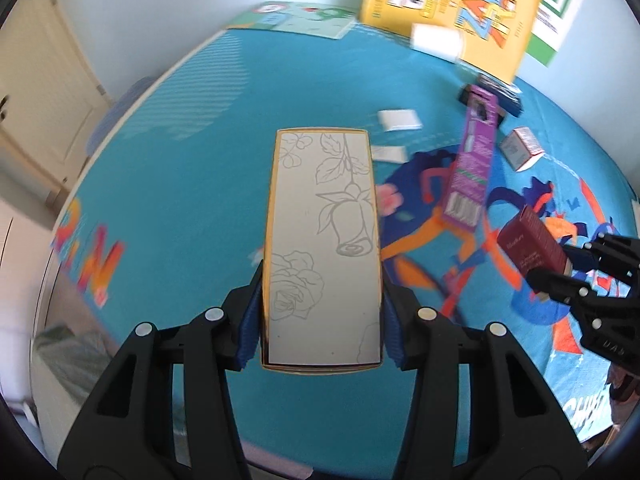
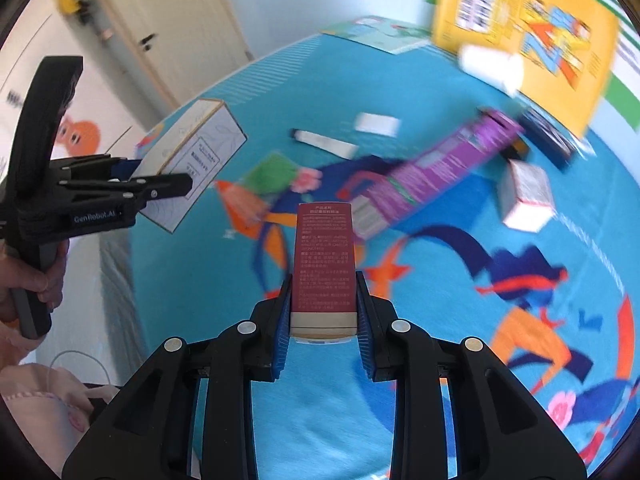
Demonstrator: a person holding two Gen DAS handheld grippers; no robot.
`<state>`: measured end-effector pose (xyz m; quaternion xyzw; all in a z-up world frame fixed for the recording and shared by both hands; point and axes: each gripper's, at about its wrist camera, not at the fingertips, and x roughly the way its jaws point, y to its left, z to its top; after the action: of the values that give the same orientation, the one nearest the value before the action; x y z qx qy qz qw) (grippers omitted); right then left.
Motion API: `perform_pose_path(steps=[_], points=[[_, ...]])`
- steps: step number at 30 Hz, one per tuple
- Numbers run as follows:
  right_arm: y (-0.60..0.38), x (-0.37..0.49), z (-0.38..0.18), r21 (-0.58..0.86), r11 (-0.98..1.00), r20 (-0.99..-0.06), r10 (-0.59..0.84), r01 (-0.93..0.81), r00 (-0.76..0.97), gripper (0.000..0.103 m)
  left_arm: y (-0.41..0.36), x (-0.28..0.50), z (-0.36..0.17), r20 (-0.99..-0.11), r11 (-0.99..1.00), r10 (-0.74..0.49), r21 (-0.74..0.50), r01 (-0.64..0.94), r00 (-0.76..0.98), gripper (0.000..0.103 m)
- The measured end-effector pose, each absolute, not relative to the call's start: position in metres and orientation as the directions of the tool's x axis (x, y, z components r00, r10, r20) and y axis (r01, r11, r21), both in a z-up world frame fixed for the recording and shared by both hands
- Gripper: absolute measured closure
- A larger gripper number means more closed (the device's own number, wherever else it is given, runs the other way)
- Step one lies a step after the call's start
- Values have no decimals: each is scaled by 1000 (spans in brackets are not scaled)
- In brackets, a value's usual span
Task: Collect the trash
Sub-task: 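Carry both boxes over the teal wastebasket and open both grippers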
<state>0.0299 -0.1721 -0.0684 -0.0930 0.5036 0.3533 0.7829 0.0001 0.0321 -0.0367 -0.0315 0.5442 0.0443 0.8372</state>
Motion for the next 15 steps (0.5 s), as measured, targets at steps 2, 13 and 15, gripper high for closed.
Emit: perform_pose_path(steps=[2, 13, 15], points=[[-157, 23, -65, 209, 698, -851, 474, -685, 224, 74, 45, -15, -36, -914, 988, 60, -3, -154, 402, 56], [-42, -19, -58, 212, 461, -844, 531, -862, 77, 74, 138, -115, -41, -916, 903, 168, -5, -430, 364, 56], [-15, -28, -57, 212, 408, -842, 538, -888, 46, 74, 159, -137, -43, -916, 877, 184, -10, -480, 355, 56]])
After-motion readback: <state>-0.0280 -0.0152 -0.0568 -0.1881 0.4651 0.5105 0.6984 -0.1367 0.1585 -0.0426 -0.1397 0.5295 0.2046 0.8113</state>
